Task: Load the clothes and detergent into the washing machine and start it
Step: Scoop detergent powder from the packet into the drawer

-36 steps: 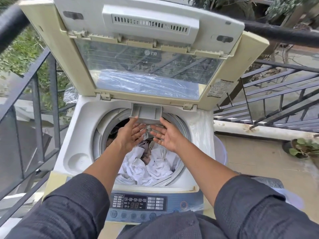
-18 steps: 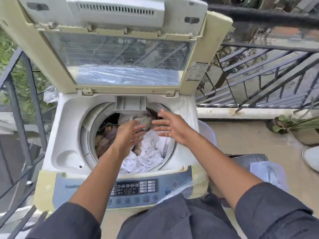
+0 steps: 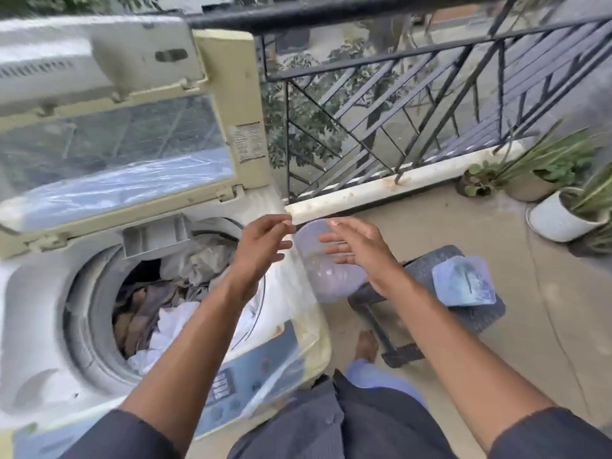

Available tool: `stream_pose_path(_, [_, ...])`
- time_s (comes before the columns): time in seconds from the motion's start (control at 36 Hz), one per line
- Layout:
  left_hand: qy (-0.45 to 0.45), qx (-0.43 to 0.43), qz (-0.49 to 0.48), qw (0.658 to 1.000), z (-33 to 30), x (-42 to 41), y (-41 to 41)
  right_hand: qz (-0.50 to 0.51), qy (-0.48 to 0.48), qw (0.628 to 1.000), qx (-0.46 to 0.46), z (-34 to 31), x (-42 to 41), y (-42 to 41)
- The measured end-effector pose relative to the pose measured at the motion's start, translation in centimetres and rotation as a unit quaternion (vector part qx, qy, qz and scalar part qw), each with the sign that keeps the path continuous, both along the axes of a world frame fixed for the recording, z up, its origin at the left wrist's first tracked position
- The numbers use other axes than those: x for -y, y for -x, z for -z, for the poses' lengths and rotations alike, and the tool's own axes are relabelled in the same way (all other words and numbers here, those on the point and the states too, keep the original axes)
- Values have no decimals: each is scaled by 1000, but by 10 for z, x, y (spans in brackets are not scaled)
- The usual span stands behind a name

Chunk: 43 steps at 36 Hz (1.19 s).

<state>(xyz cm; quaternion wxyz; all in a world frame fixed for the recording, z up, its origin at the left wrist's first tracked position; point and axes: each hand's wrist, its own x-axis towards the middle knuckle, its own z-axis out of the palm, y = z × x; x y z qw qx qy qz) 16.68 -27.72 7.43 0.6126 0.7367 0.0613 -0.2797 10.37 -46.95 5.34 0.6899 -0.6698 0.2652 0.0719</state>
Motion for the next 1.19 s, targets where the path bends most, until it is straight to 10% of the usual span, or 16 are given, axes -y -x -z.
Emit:
stream_pose_path(0.69, [-148,-60,329,931,113,387,56,72,346,901,-253,170,307,156])
stream_pose_path(1.19, [-244,-119,361,892,205,446,73,75,341,844,-406,278,356,164])
